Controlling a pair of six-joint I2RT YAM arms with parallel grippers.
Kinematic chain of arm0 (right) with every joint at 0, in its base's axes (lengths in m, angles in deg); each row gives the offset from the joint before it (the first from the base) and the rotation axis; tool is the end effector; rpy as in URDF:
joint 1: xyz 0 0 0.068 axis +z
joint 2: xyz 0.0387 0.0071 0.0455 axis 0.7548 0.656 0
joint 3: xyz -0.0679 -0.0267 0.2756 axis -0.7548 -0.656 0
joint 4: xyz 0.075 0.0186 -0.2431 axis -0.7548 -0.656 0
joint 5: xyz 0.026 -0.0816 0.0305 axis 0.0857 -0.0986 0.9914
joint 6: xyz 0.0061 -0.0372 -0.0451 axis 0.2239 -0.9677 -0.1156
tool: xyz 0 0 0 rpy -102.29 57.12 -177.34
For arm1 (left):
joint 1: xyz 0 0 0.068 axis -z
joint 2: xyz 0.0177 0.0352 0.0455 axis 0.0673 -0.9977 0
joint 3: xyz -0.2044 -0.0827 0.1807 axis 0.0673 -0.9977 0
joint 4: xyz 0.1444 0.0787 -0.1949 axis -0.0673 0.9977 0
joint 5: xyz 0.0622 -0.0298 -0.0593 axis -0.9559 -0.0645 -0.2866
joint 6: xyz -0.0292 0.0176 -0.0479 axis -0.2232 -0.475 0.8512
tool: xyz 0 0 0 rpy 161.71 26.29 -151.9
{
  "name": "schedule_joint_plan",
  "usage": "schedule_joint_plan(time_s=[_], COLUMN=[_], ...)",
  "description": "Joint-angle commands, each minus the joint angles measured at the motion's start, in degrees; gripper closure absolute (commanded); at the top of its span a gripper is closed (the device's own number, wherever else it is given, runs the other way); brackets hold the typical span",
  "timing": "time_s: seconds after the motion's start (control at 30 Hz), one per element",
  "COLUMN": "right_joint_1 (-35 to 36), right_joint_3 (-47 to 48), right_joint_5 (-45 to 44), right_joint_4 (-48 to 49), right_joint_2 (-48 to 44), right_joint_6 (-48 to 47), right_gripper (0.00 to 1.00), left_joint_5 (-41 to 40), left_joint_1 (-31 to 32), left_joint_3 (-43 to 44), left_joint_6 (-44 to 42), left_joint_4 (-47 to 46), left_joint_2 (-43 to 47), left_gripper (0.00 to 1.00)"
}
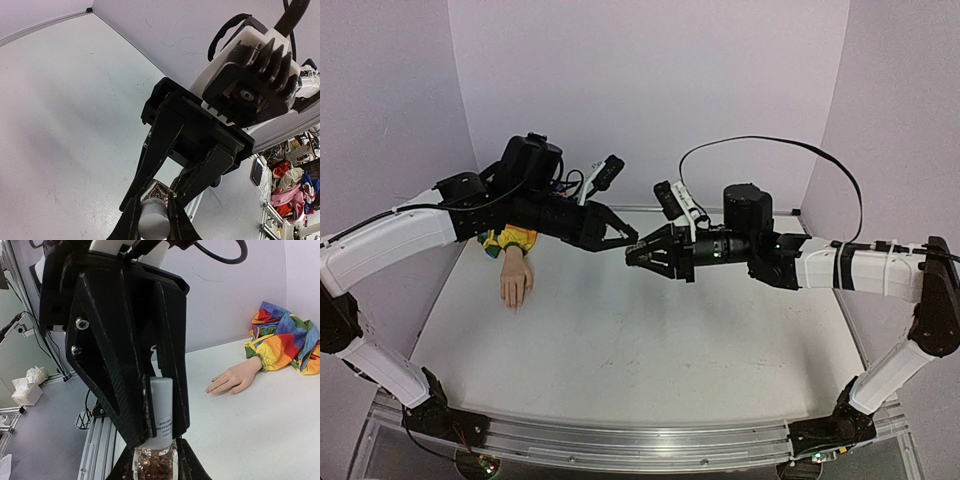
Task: Paint the nails
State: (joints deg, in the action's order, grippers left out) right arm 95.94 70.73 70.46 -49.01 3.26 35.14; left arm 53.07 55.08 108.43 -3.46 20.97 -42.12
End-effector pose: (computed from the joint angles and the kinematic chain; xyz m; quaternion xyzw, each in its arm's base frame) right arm 0.2197 0.2774 0.3494 -0.4688 0.4587 0.5294 0.5382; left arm 0.1882 -0.2638 0.3938 0.3286 0.7769 -0.4503 0.2929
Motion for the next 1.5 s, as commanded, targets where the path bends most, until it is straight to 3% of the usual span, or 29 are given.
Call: schedule_joint_plan(time_s=[0.0, 0.2, 0.27, 0.33, 0.4, 0.47, 0.57, 0.9, 1.0, 1.1, 1.17, 1.23, 1.33, 1.47], right_joint_1=[-0.05, 0.44, 1.77, 5.48, 12.22, 16.44, 17.56, 17.49, 16.68, 14.44, 11.61, 8.16, 4.08, 2.37], right_joint_3=[1.43, 0.72, 0.49, 0.28, -0.39, -1.22, 0.08, 1.32, 0.01, -2.5, -3.53, -3.75, -4.69, -2.24], right_joint_5=[0.31, -5.92, -13.32, -28.66, -54.42, -72.24, -79.2, -66.83, -60.37, -50.14, -39.32, -27.07, -10.87, 6.96], right_joint_4=[2.53, 2.63, 2.7, 3.0, 7.28, 14.11, 17.8, 18.17, 18.09, 17.38, 15.51, 13.73, 14.09, 14.43], right_joint_2=[-0.66, -1.46, -2.13, -2.77, -2.65, -1.56, 0.3, 0.91, -0.69, -3.28, -4.79, -5.48, -6.1, -4.01], right_joint_6=[-1.96, -2.92, -3.67, -5.66, -10.68, -14.26, -16.85, -17.27, -15.72, -12.92, -10.28, -7.13, -1.2, 3.69], right_gripper=[1.0, 1.0, 1.0, 1.0, 1.0, 1.0, 1.0, 1.0, 1.0, 1.0, 1.0, 1.0, 1.0, 1.0], left_joint_5=[-1.45, -1.75, -2.12, -2.61, -3.36, -4.49, -5.05, -5.01, -4.16, -4.87, -4.67, -3.58, -0.99, 2.97], left_joint_1=[-0.16, -0.15, -0.15, -0.16, -0.16, -0.11, -0.16, -0.16, -0.16, -0.14, -0.16, -0.28, -0.78, -0.86], left_joint_3=[4.28, 5.03, 5.47, 5.92, 6.23, 6.52, 6.9, 7.41, 7.48, 6.98, 5.6, 2.11, -4.27, -8.17], left_joint_6=[0.11, 1.23, 1.83, 2.37, 2.6, 2.65, 2.63, 1.97, 1.41, 0.56, -0.83, -1.75, -1.58, -0.08], left_joint_4=[-0.22, 0.6, 1.29, 2.02, 2.97, 4.02, 5.25, 6.12, 6.14, 6.0, 4.63, 0.75, -6.83, -14.21], left_joint_2=[2.21, 1.74, 1.24, 0.37, -0.39, -1.25, -2.24, -2.92, -2.71, -0.73, 1.72, 5.43, 10.58, 12.34], left_gripper=[0.98, 1.0, 1.0, 1.0, 1.0, 1.0, 1.0, 1.0, 0.81, 0.55, 0.38, 0.28, 0.2, 0.19])
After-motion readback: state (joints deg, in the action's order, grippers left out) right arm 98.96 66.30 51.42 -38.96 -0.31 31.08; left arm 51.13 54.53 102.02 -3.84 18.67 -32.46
